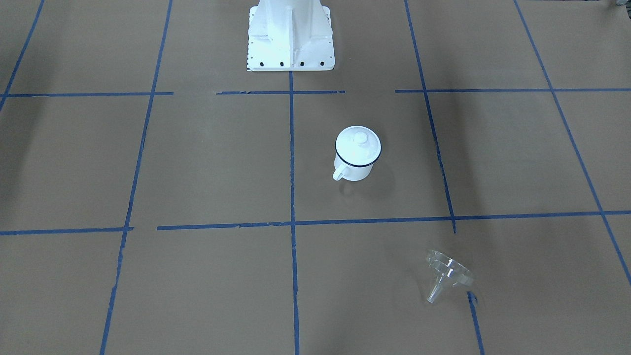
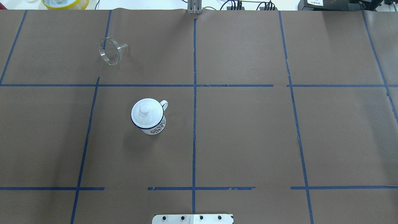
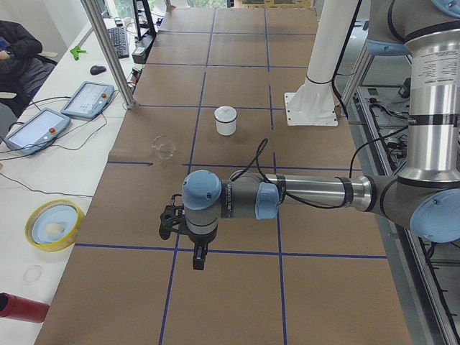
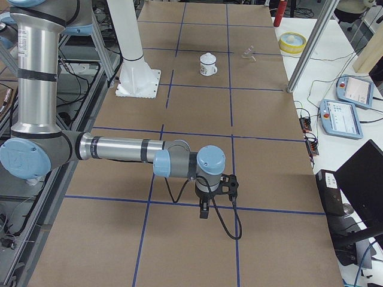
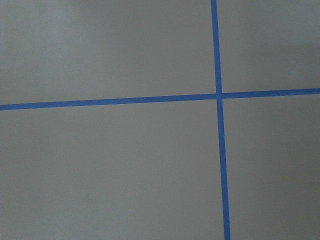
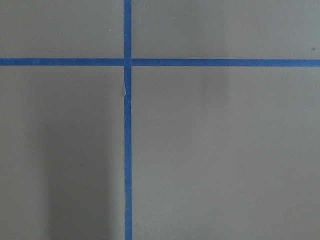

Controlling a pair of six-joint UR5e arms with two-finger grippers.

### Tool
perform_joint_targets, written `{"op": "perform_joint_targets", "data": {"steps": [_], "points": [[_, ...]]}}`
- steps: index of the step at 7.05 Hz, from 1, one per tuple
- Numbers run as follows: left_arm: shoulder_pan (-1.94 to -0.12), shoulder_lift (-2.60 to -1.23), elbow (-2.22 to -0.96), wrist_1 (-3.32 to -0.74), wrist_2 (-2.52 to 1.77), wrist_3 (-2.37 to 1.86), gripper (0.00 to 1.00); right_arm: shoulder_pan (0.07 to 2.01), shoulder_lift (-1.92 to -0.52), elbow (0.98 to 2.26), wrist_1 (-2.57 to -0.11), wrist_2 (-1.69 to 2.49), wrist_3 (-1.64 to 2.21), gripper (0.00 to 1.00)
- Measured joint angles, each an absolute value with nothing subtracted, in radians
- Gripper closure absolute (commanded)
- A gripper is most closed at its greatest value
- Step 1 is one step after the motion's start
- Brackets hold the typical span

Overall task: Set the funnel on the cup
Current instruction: 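Move the left gripper out over the table toward the white mug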

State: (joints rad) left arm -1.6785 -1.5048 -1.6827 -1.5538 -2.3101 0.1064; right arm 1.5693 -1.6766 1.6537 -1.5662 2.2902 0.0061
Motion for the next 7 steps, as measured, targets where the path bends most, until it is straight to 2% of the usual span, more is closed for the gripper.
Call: {"op": "perform_joint_targets", "data": {"steps": [5,7], "points": [[-1.662,-1.514,-1.709,-1.550,-2.402,0.098,0.00,1.569,-1.677,1.654,-1.566,2.290,0.006,0.00],[-1.659,-1.589,-1.748,-1.571,-2.398,0.096,0.00,1.569,-1.677,1.654,-1.566,2.290,0.006,0.00]]}}
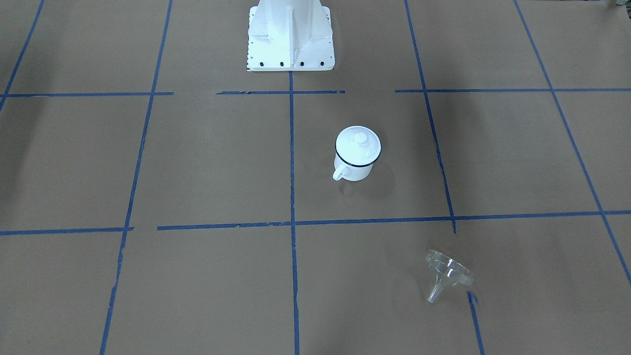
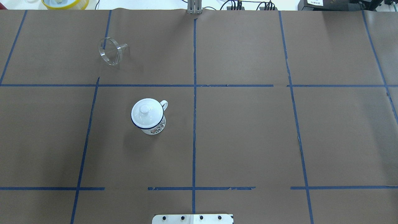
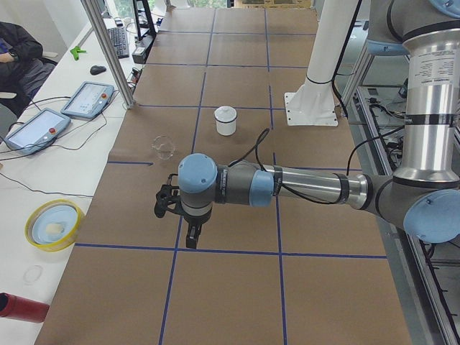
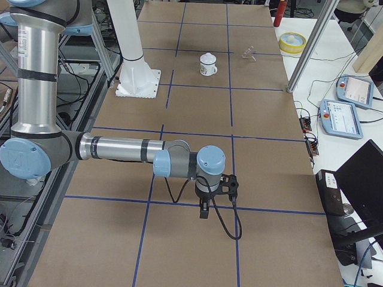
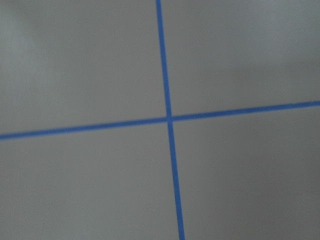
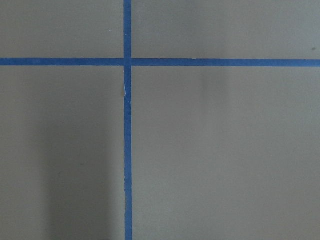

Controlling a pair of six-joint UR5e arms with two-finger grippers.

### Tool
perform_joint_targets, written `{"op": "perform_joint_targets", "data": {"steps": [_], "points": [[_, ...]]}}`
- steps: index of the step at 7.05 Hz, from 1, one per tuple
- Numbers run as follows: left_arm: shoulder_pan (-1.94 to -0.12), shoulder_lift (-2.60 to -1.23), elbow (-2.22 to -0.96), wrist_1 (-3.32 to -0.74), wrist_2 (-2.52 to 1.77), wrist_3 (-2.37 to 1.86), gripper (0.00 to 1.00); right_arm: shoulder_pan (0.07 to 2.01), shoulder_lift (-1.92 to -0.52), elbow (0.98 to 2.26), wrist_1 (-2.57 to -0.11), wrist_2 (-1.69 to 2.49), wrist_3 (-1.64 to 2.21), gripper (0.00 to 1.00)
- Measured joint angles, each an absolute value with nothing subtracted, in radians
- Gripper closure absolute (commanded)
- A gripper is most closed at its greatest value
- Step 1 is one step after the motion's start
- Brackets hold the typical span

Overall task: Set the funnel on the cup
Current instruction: 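Move the left gripper out over the table toward the white mug, then lower the left gripper onto the white lid and grasp its knob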

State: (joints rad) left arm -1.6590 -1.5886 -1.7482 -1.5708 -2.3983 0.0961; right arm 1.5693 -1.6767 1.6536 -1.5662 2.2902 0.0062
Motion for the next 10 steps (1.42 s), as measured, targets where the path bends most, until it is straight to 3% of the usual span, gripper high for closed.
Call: {"op": "perform_joint_targets", "data": {"steps": [3,6,8,10], "points": [[-1.650,-1.687,-1.766,-1.815,-2.407,-0.101,0.00,1.569,-1.677,1.654,-1.566,2.290,0.006,0.00],[-1.399,-1.764,-1.846,-1.991,-2.427,-0.550,0.00,1.569,-1.677,1.654,-1.566,2.290,0.006,0.00],[-1.139,-1.865,-1.876,-1.948,-2.383,-0.909,0.00,1.569,-1.677,1.654,-1.566,2.290,0.006,0.00],[-0.911,-2.043,-1.894,-1.655,-2.175,-1.135,0.00,1.569,-1.677,1.654,-1.566,2.290,0.006,0.00]]}}
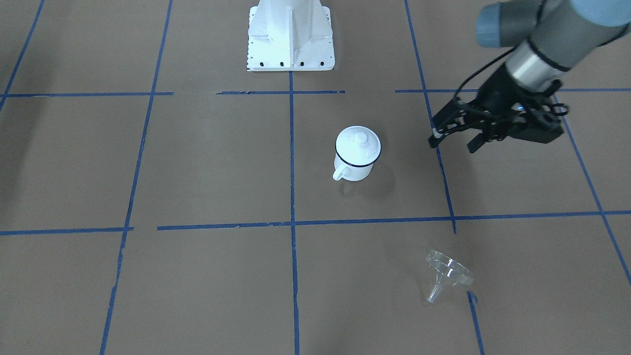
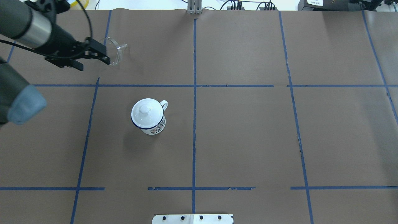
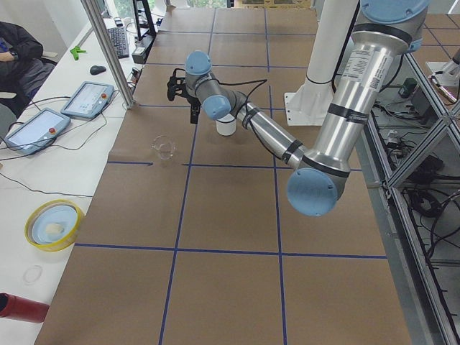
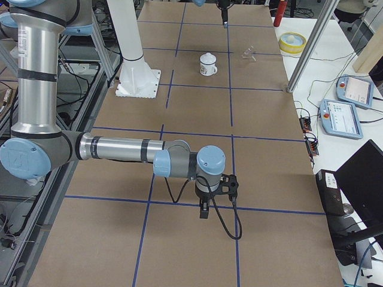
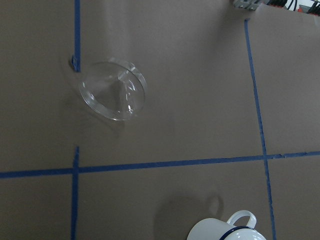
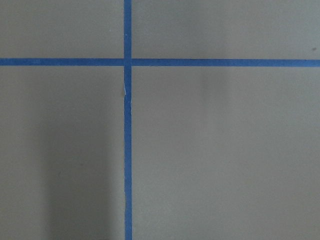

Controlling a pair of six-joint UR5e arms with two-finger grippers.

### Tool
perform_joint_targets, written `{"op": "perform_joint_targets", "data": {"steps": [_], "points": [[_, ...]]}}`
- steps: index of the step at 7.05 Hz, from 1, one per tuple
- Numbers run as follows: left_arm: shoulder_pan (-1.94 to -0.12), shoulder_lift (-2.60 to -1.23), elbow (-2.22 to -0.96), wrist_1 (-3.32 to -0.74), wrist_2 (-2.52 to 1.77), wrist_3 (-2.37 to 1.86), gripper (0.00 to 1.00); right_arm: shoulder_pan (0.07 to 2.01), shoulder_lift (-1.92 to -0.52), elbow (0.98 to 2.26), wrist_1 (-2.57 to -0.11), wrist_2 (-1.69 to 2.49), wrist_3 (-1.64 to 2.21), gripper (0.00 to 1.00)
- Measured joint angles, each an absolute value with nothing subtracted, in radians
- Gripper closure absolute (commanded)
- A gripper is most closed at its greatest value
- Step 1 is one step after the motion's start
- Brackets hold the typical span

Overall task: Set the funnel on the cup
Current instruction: 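Lower the left gripper onto the white lid and grasp its knob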

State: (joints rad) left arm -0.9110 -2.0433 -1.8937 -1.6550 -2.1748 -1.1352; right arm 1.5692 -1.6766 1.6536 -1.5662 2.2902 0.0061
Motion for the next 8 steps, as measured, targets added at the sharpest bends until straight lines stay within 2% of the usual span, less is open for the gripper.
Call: {"op": "perform_joint_targets", "data": {"steps": [1,3,5,8], "points": [[-0.824,-2.142,-1.891,-1.492,-2.091,-1.210,0.00,1.569,-1.677,1.654,-1.566,2.290,0.006,0.00],[-0.703,-2.221,-1.878,-1.395,-1.999,-1.353,0.00,1.569,-1.677,1.654,-1.566,2.290,0.006,0.00],[-0.624,-2.227,-1.840,-1.424,-1.928,-1.409,0.00,1.569,-1.677,1.654,-1.566,2.290,0.006,0.00],[-0.611,-2.215,-1.823,-1.446,-1.900,-1.412,0.00,1.569,-1.677,1.654,-1.566,2.290,0.006,0.00]]}}
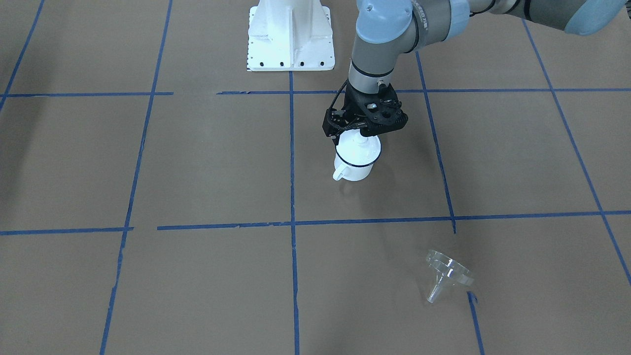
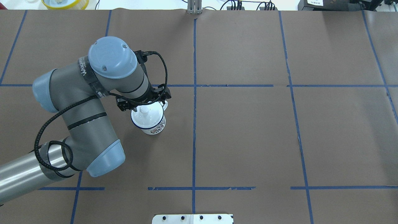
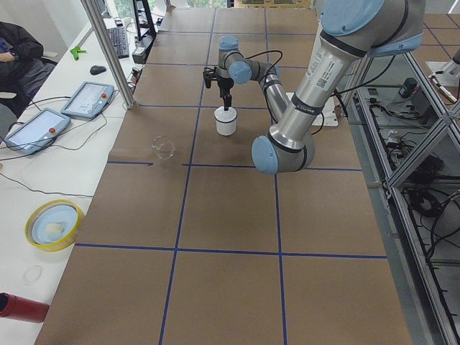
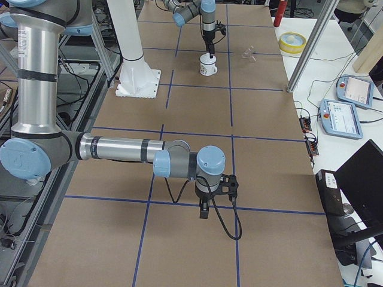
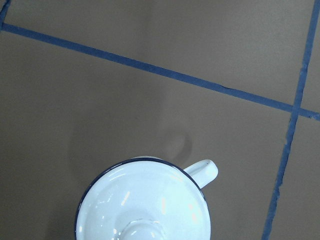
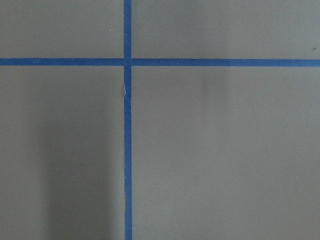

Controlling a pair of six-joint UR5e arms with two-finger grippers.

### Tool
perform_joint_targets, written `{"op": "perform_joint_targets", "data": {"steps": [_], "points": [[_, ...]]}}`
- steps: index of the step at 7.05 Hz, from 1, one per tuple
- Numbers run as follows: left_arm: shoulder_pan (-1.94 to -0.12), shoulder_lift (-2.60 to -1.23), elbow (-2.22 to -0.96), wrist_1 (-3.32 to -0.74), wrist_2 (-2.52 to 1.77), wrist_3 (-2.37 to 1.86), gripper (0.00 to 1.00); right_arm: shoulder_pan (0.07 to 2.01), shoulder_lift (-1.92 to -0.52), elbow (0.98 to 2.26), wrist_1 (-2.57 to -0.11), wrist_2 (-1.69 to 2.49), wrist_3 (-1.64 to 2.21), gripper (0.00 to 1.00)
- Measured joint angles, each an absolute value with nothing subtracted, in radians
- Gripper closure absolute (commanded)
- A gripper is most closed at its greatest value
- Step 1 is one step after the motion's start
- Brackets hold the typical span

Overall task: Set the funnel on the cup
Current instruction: 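Lower the left gripper onto the white lid and grasp its knob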

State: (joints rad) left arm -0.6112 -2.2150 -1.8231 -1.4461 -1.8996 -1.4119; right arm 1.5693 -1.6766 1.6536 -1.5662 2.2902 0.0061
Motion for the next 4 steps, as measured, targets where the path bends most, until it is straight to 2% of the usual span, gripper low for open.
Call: {"op": "perform_joint_targets", "data": {"steps": [4], "points": [[-0.611,-2.190,-1.821,-1.477,-1.894,-1.404,0.02,1.569,-1.677,1.654,-1.566,2.290,0.006,0.00]]}}
